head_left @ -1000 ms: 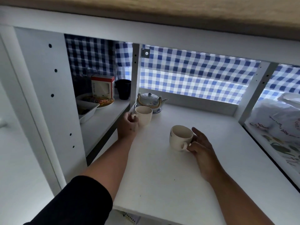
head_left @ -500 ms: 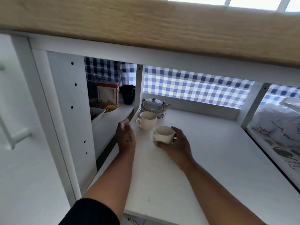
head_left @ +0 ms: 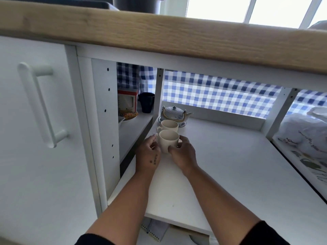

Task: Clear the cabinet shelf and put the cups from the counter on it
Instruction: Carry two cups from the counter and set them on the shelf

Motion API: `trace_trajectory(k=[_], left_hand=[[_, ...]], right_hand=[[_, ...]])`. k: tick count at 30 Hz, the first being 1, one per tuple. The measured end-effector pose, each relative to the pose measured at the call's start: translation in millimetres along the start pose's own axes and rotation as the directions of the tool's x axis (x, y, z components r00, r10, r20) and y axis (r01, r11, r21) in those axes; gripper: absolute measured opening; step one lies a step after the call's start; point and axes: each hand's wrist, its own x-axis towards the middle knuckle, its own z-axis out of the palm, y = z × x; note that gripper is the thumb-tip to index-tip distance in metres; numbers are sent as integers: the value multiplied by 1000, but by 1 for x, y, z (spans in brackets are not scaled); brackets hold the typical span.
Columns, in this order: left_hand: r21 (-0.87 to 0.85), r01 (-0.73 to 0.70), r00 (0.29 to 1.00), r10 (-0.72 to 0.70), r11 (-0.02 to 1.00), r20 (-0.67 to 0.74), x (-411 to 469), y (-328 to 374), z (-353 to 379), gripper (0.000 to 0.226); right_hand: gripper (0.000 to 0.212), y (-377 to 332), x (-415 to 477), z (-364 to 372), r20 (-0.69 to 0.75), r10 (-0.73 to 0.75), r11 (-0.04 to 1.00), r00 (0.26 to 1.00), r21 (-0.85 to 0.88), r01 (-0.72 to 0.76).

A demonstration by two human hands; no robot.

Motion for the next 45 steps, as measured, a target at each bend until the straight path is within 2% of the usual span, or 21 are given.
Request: trace_trajectory(k=[3,5,8,14,18,21,26,30,34,37,39,41,43,45], left_hand=[[35,-12,1000,11,999,18,4,-5,4,67],[106,-57,998,53,993,35,7,-8,9,81],[191,-87,994,71,978,88,9,-12,15,95],[167,-97,991,80,981,105,20,-20,23,90],[137,-97,992,84,986,97,22,-24,24,88],[127,-104,991,93,986,93,22,-23,24,88],[119,-104,991,94,987,91,21,-22,22,90],[128,-119,989,107,985,101,18,-18,20,93],[110,-95,991,84,989,103,15,-17,16,114],[101,-3,999,-2,995,49,5,-10,11,125],[100,-9,1000,8,995,10,-10,-6,7,114],[162,-19,999,25,987,-34,-29,-1,4,85],[323,-16,998,35,946,-55,-50,5,0,46],[492,-30,1000,26,870,15,-56,25,-9,23]], right_hand=[[53,0,15,-5,8,-20,998,1000,-57,21],[54,0,33,-12,-22,-104,978,994,-185,99],[50,1,58,-23,34,-217,911,976,-353,215],[42,0,90,-24,170,-372,803,913,-434,408],[27,2,101,-18,219,-367,798,904,-425,427],[24,3,103,-19,200,-336,799,920,-457,391],[28,6,100,-17,192,-338,790,921,-474,389],[38,2,95,-22,249,-297,805,922,-453,382],[37,-4,80,-44,259,-291,793,921,-474,384],[32,-3,57,-61,189,-294,824,937,-447,348],[27,2,34,-69,109,-286,875,952,-375,305],[24,7,14,-79,63,-241,918,968,-310,249],[23,10,-10,-85,62,-193,921,979,-333,203],[25,-7,-23,-99,97,-148,893,984,-414,175]])
